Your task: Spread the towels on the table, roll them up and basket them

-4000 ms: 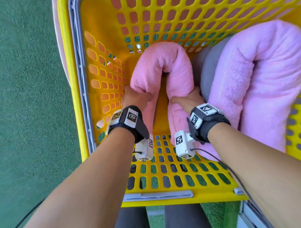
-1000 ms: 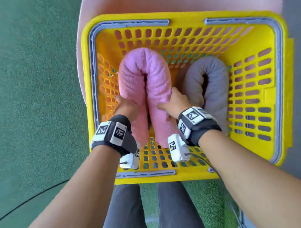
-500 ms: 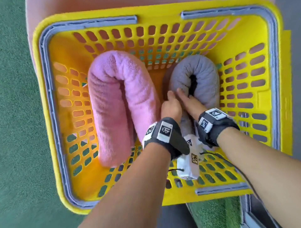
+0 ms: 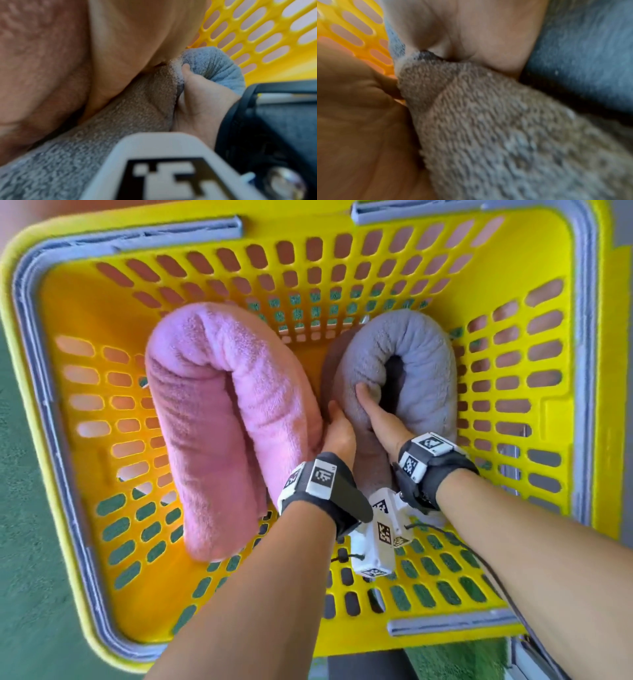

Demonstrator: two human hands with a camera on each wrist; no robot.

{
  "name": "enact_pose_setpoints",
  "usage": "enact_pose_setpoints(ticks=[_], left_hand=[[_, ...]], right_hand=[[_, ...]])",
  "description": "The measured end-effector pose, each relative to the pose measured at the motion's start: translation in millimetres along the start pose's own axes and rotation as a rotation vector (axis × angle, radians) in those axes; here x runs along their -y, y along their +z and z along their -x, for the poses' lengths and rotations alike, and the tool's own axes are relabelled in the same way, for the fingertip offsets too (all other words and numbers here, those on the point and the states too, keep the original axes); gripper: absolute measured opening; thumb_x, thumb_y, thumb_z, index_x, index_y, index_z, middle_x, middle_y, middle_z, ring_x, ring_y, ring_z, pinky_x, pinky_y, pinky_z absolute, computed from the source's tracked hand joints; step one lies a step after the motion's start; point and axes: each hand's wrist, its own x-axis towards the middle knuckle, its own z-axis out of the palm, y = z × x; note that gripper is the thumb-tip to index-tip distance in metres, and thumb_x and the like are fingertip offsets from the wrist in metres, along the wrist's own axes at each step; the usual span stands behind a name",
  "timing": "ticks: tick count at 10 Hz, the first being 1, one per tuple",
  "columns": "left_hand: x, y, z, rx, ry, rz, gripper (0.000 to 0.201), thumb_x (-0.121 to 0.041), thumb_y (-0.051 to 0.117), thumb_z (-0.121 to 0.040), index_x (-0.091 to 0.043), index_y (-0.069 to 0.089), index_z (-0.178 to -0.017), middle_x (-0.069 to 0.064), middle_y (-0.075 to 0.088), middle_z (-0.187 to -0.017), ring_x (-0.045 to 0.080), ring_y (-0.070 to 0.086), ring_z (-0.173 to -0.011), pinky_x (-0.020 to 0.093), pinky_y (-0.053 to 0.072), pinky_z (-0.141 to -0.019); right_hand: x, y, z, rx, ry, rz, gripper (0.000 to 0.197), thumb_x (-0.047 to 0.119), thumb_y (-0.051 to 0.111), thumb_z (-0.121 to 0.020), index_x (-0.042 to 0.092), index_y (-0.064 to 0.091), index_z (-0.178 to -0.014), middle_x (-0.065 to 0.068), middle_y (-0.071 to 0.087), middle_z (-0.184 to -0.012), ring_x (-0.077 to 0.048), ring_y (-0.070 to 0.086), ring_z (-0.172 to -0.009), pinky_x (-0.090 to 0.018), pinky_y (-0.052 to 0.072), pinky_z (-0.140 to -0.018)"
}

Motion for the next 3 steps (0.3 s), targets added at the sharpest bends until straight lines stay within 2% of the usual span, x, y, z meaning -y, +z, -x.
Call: enact_pose_setpoints(ticks=[1,2,3], left_hand=[[-18,-12,36,0.142,0.031,-0.109,0.082,-0.064,0.034,-0.081,-0.011,0.04,-0.143,0.012,0.045,-0.144,0.03,0.041,-0.132,0.044,0.029,-0.113],[-40,-32,72,0.268,0.177,-0.299,0.071,-0.049,0.052,-0.073,-0.001,0.053,-0.126,0.02,0.056,-0.13,0.035,0.053,-0.119,0.042,0.042,-0.103],[-48,-58,110,0.312,0.319,-0.392,0.066,-0.046,0.056,-0.059,-0.009,0.056,-0.114,0.019,0.064,-0.109,0.037,0.06,-0.107,0.041,0.05,-0.093]], right_hand=[[12,-3,16,0.001,-0.016,0.228,0.085,0.073,0.037,-0.086,0.007,0.049,-0.137,-0.016,0.055,-0.133,-0.03,0.049,-0.126,-0.043,0.031,-0.112],[20,-16,36,0.0,-0.122,0.459,0.054,0.055,0.047,-0.092,0.01,0.06,-0.118,-0.013,0.062,-0.118,-0.033,0.057,-0.114,-0.037,0.043,-0.098],[24,-32,80,-0.017,-0.234,0.545,0.043,0.041,0.059,-0.091,0.014,0.059,-0.125,-0.005,0.063,-0.116,-0.027,0.06,-0.107,-0.031,0.044,-0.092]])
